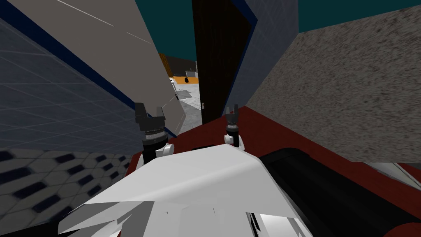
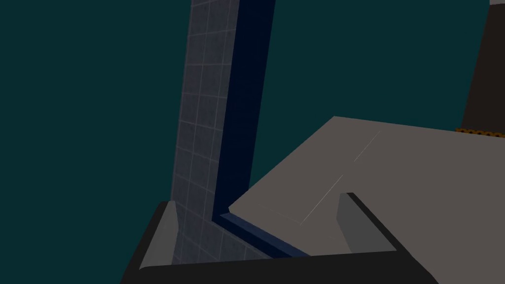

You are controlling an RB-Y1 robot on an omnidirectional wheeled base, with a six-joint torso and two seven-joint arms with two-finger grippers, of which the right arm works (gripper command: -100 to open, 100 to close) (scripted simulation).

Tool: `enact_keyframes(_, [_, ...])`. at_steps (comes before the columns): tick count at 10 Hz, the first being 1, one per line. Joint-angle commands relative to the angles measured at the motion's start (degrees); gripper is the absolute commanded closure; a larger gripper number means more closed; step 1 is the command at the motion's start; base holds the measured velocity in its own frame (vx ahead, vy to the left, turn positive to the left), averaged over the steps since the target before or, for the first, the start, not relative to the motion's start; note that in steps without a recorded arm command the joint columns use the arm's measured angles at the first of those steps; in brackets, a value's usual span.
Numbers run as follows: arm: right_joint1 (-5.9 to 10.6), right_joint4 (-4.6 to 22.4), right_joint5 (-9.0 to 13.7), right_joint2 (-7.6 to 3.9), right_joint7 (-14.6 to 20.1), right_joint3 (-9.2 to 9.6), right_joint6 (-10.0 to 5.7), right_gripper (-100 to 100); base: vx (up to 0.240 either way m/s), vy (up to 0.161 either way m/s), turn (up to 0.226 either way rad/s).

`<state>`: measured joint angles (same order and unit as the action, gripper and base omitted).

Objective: Push the door open

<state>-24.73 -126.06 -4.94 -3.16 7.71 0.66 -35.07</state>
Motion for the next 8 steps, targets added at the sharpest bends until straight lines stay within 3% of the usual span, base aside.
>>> enact_keyframes(1, [1.12,2.84,-0.09,-0.31,0.23,0.66,-0.22,-100,0.14,-0.019,-0.025])
enact_keyframes(8, [5.33,13.85,-0.5,-1.02,0.93,3.04,-1.7,-100,0.099,-0.002,-0.02])
